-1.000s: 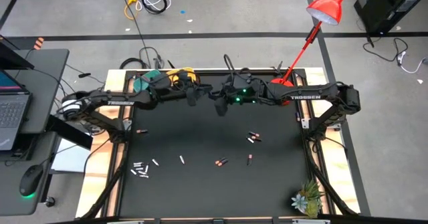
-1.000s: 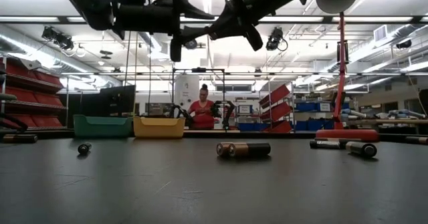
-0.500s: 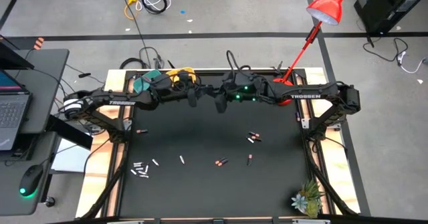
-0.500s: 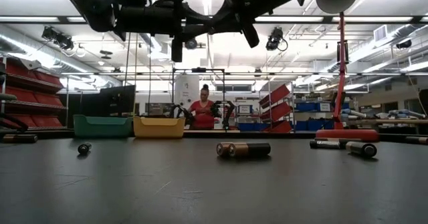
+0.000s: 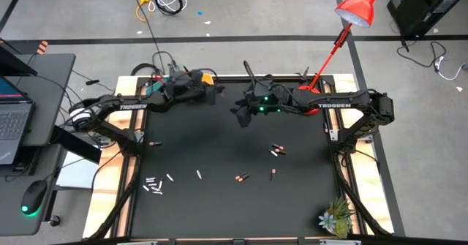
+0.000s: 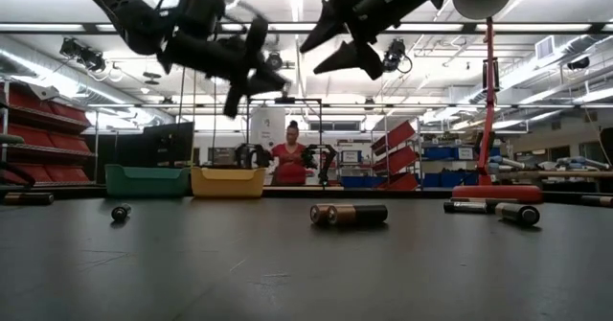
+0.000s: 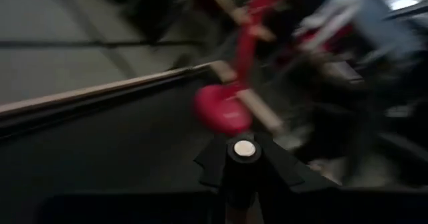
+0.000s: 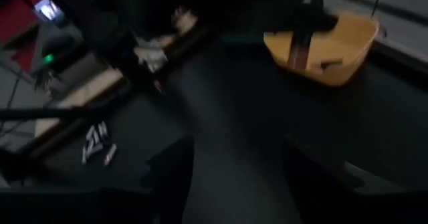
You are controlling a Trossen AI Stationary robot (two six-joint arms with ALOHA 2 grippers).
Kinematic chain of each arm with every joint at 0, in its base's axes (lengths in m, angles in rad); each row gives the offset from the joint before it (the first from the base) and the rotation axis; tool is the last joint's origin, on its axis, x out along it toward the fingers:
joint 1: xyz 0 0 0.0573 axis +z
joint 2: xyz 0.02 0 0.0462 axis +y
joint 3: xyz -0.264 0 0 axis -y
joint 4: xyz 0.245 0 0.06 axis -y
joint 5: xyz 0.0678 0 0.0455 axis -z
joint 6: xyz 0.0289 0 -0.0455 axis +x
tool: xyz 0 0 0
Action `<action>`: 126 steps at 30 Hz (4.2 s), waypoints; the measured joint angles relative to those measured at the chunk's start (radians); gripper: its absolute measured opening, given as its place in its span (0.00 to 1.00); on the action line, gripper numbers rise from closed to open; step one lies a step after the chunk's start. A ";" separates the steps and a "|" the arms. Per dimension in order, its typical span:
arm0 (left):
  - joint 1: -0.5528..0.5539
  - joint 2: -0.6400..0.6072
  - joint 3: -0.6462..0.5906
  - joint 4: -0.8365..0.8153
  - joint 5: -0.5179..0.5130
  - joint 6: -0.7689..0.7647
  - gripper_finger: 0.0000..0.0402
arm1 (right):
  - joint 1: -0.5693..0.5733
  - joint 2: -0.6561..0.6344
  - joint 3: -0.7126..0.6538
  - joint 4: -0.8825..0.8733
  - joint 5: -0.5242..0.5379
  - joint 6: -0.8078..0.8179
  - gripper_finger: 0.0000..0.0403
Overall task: Sort batteries
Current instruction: Put the black battery into the yellow bin
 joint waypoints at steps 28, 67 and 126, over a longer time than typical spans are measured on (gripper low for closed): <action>0.330 0.133 0.059 -0.424 -0.090 0.216 0.51 | -0.047 0.000 0.000 -0.054 -0.090 -0.109 0.47; -0.195 -0.255 0.123 -0.709 -0.157 0.331 0.40 | 0.283 -0.288 -0.462 -0.454 -0.236 0.555 0.38; -0.199 -0.254 0.124 -0.726 -0.171 0.266 0.40 | 0.518 0.149 -0.284 -0.504 -0.007 0.595 0.11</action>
